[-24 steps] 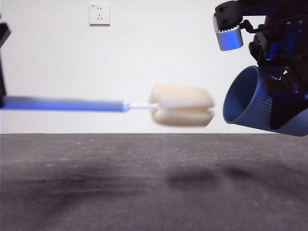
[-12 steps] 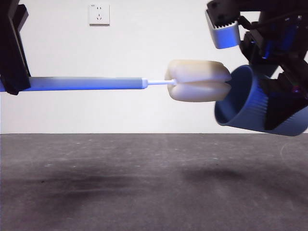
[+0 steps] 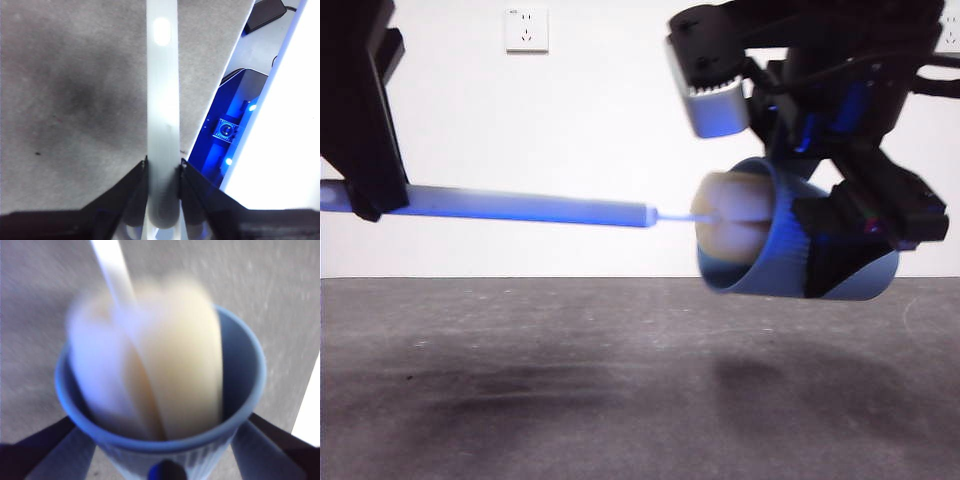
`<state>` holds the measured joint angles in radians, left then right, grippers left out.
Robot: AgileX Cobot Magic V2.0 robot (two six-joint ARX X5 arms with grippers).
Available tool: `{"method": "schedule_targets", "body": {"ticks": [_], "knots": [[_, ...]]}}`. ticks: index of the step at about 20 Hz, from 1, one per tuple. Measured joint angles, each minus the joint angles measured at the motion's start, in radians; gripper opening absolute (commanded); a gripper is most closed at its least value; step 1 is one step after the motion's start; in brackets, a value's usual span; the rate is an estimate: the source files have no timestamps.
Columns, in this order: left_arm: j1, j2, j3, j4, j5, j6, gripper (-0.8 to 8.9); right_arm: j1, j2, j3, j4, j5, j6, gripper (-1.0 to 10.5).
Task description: Pick up the cup brush,pick up the cup,insert the brush into the cup,clean the cup,put the cup brush back,put the cup back to the fixed position on the table
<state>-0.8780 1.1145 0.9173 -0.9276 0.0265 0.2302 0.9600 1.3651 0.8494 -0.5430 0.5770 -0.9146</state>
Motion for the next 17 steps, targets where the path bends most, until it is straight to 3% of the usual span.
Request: {"method": "schedule_targets", "body": {"ticks": [11, 17], "knots": [[-0.030, 0.058, 0.000, 0.121, 0.029, -0.138, -0.08, 0.085, 0.043, 0.000, 0.031, 0.026, -0.007, -0.1], [-0.031, 0.013, 0.000, 0.003, -0.023, -0.163, -0.08, 0.091, 0.043, 0.000, 0.029, 0.055, 0.007, -0.1]]}}
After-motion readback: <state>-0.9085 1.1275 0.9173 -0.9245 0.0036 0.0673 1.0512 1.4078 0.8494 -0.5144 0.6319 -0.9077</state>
